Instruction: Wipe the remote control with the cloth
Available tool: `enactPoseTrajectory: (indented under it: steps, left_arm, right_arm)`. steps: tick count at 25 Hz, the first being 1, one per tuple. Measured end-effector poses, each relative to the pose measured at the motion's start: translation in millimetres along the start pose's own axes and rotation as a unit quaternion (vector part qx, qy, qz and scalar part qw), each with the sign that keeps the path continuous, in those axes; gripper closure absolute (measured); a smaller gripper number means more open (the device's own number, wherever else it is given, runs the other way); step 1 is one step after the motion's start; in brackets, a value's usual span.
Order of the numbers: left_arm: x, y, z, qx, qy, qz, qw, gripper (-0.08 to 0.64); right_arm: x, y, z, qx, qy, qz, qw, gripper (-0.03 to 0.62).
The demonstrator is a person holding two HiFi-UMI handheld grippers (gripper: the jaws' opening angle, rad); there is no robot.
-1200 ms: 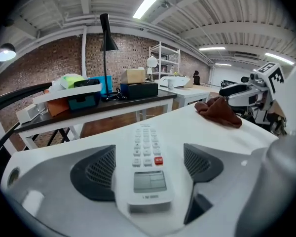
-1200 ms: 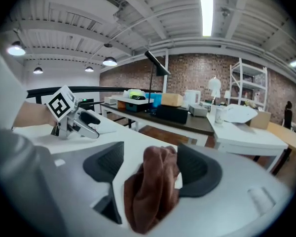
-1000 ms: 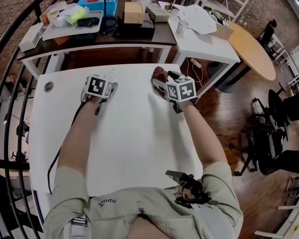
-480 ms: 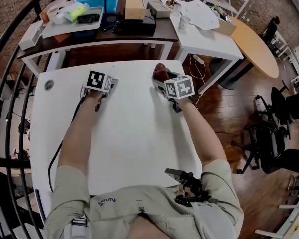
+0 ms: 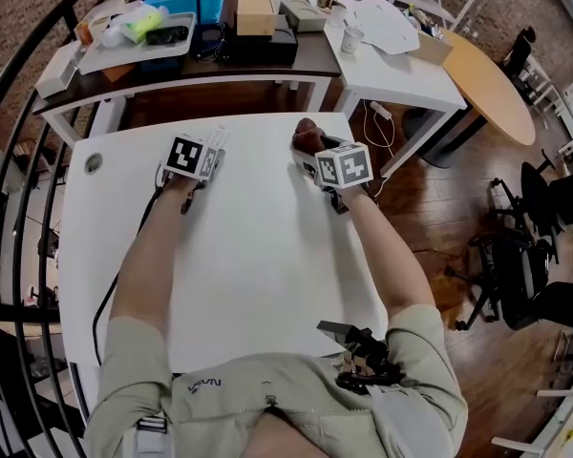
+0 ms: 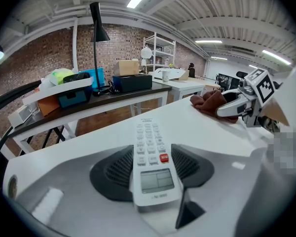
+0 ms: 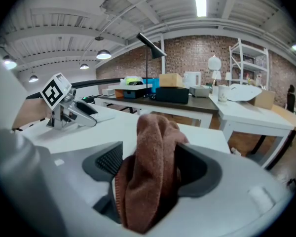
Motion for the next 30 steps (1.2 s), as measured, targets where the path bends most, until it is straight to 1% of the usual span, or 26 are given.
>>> enactPoseTrajectory:
  steps: [1,4,5,9,12,16,19,22,24,27,30]
  left_arm:
    - [0,0,0,0.002,-0.002,0.002,1.0000,0.310]
    - [1,-1,-1,0.010,-0.013,0.008,0.9998,0.313]
    - [1,-1,-1,0.013,-0.016,0.010,0.9997,0.314]
    - [1,0,-2,0.023,-0.028,0.013,0.9993,0.316]
    - [0,-1,-7,0.043,-0.041,0.008,0.9982,0.318]
    - [2,1,-18,0.086,-0.045,-0.012,0.9952,0.318]
    - [11,5,-24,0.122,-0.050,0.005,0.9913,0.318]
    - [29,2,-44,0.165,-0.064,0.035,0.9836,0.318]
    - [46,-4,-63,0.196,-0.073,0.061,0.9759,0.318]
    - [68,-12,-94,0.244,-0.093,0.107,0.9593,0.318]
    - [89,-17,-122,0.282,-0.108,0.146,0.9422,0.318]
  right_arm:
    - [1,0,0,-0.001,0.006,-0.004,1.000,0.258]
    - [5,2,-1,-0.007,0.030,-0.019,0.999,0.398]
    - [5,2,-2,-0.008,0.036,-0.023,0.999,0.418]
    - [3,3,-2,-0.010,0.053,-0.037,0.998,0.462]
    - [2,3,-4,0.000,0.058,-0.033,0.998,0.479]
    - [-2,-3,-14,0.044,0.057,-0.023,0.997,0.485]
    - [-8,-15,-30,0.093,0.057,-0.015,0.994,0.485]
    - [-20,-30,-50,0.134,0.067,-0.038,0.988,0.485]
    - [-30,-38,-66,0.160,0.074,-0.054,0.983,0.486]
    - [-48,-50,-93,0.204,0.080,-0.066,0.973,0.488]
    - [-67,-62,-122,0.247,0.084,-0.078,0.962,0.488]
Point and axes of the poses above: the fingertips, and each gripper's own axes: z forward along the fingers, x to its right, y out of its underside, the point moved 5 cm from there along -z, backward along the fingers
